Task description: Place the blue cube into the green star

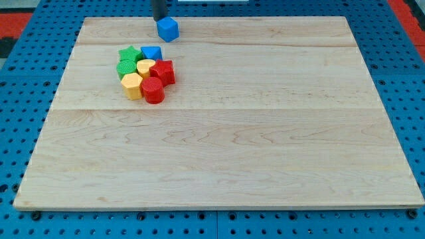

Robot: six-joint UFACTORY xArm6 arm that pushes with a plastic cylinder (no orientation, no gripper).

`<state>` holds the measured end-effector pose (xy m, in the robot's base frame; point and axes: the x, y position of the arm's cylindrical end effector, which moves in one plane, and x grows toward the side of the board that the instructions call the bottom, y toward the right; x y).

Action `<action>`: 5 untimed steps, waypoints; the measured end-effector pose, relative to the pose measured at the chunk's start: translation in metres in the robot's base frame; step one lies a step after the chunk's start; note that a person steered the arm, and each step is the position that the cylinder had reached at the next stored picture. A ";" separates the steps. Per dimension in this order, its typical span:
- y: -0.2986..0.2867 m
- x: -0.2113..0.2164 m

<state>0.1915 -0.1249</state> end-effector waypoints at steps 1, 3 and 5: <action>0.006 0.000; 0.071 0.026; -0.029 0.036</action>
<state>0.2277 -0.1541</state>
